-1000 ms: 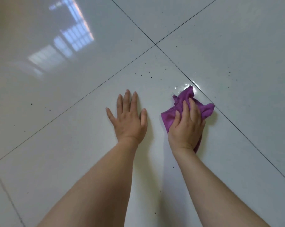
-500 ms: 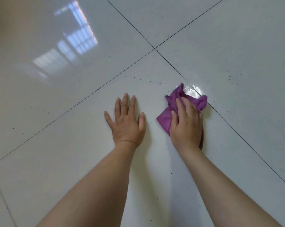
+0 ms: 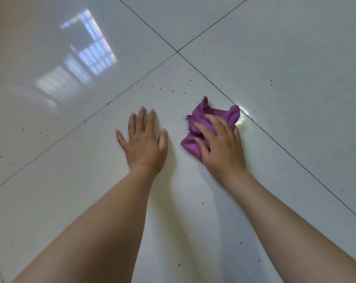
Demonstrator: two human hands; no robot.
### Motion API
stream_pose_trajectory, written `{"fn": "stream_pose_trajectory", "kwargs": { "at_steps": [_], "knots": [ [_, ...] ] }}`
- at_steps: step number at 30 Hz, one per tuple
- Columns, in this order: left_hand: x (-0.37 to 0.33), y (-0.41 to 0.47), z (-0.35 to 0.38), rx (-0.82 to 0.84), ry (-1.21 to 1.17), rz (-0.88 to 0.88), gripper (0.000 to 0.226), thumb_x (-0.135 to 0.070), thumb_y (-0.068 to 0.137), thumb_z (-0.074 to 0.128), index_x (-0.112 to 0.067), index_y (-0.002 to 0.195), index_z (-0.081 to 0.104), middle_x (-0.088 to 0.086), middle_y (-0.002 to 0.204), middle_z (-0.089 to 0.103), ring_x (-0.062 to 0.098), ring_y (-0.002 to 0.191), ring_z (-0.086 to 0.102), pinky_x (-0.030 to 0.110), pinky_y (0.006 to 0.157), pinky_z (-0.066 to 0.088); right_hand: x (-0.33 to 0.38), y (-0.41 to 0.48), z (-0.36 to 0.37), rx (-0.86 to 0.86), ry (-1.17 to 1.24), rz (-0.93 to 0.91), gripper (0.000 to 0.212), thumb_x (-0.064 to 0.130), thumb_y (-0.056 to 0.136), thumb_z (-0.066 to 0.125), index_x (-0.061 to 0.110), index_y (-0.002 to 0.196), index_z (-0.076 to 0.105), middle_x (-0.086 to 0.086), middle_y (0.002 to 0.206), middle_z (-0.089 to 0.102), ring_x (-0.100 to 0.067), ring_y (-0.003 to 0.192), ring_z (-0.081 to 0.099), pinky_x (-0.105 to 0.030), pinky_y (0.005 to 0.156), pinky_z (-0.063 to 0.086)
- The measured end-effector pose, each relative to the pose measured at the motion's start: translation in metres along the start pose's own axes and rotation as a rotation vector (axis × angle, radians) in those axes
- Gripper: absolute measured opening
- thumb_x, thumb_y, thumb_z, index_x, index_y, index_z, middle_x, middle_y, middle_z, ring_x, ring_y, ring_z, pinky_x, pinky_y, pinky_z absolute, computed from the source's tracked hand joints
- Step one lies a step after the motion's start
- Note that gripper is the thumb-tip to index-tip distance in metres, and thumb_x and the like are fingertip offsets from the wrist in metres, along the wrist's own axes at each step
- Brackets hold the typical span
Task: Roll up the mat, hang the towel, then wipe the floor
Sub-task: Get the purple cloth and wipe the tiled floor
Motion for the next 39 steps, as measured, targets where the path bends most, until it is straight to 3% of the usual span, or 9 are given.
{"fn": "stream_pose_trajectory", "kwargs": {
  "at_steps": [5,11,17,21,24,30,34,37,39],
  "knots": [
    [0.001,0.0,-0.002,-0.002,-0.005,-0.002,0.057,-0.043,0.095,0.031,-0.032,0.148,0.014,-0.011,0.158,0.006,0.012,0.145,-0.001,0.054,0.114,-0.006,0.0,-0.018,-0.012,-0.125,0.058,-0.066,0.029,0.028,0.09,0.047,0.017,0.11,0.065,-0.01,0.118,0.059,-0.028,0.103,0.054,-0.039,0.086,0.04],
    [0.001,0.0,-0.001,-0.002,-0.007,-0.006,0.057,-0.043,0.094,0.031,-0.033,0.148,0.014,-0.012,0.157,0.005,0.012,0.144,-0.002,0.053,0.113,-0.007,-0.049,0.026,-0.02,-0.185,0.06,0.272,0.028,0.028,0.091,0.048,0.016,0.109,0.065,-0.011,0.123,0.055,-0.032,0.109,0.051,-0.04,0.092,0.034],
    [0.001,0.0,-0.002,0.002,-0.012,-0.006,0.057,-0.043,0.094,0.032,-0.033,0.148,0.014,-0.012,0.157,0.006,0.012,0.144,-0.002,0.053,0.113,-0.008,-0.019,0.0,-0.014,-0.157,0.081,0.058,0.026,0.031,0.088,0.054,0.02,0.107,0.067,-0.009,0.117,0.058,-0.03,0.103,0.054,-0.04,0.087,0.039],
    [0.002,0.0,-0.001,0.009,-0.011,-0.012,0.057,-0.043,0.094,0.031,-0.034,0.148,0.013,-0.013,0.157,0.005,0.011,0.144,-0.003,0.052,0.113,-0.008,-0.06,0.02,-0.027,-0.283,0.03,0.271,0.027,0.027,0.089,0.051,0.016,0.108,0.067,-0.013,0.123,0.056,-0.034,0.11,0.053,-0.042,0.089,0.039],
    [0.002,0.0,0.0,0.01,-0.011,-0.014,0.057,-0.042,0.094,0.031,-0.035,0.147,0.012,-0.014,0.157,0.004,0.011,0.144,-0.004,0.052,0.113,-0.008,-0.07,0.063,-0.02,-0.227,-0.008,0.415,0.035,0.03,0.091,0.048,0.018,0.121,0.059,-0.01,0.138,0.045,-0.03,0.126,0.04,-0.044,0.101,0.028],
    [0.003,0.001,0.0,-0.001,-0.035,0.003,0.059,-0.045,0.089,0.023,-0.036,0.147,0.015,-0.015,0.157,0.007,0.01,0.144,0.0,0.052,0.113,-0.007,0.019,0.039,0.008,-0.073,0.039,-0.032,0.036,0.036,0.088,0.044,0.021,0.114,0.063,-0.01,0.127,0.054,-0.03,0.116,0.05,-0.044,0.093,0.037],
    [0.005,0.001,0.001,-0.005,-0.038,0.002,0.057,-0.042,0.091,0.023,-0.036,0.147,0.015,-0.014,0.157,0.008,0.01,0.144,0.001,0.052,0.113,-0.007,-0.003,0.022,0.002,-0.132,0.054,0.1,0.034,0.033,0.089,0.045,0.021,0.115,0.063,-0.01,0.127,0.055,-0.031,0.114,0.051,-0.044,0.093,0.038],
    [0.004,0.001,0.0,-0.009,-0.044,-0.005,0.053,-0.037,0.096,0.031,-0.035,0.147,0.016,-0.014,0.157,0.008,0.01,0.144,0.001,0.052,0.113,-0.007,-0.004,0.058,0.009,-0.134,0.044,0.226,0.034,0.031,0.092,0.048,0.02,0.121,0.06,-0.011,0.134,0.049,-0.031,0.122,0.045,-0.045,0.1,0.031],
    [0.005,0.002,0.0,-0.009,-0.048,-0.006,0.052,-0.038,0.096,0.029,-0.036,0.147,0.017,-0.014,0.157,0.008,0.009,0.144,0.001,0.051,0.113,-0.007,0.013,0.069,0.016,-0.089,0.053,0.178,0.035,0.032,0.091,0.049,0.02,0.122,0.059,-0.01,0.135,0.049,-0.03,0.123,0.044,-0.045,0.101,0.029]
  ]
}}
Point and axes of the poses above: each hand's wrist, its own y-axis towards the middle knuckle, its own z-axis out of the palm, x = y × z, the point moved 9 cm from there along y, towards the middle knuckle
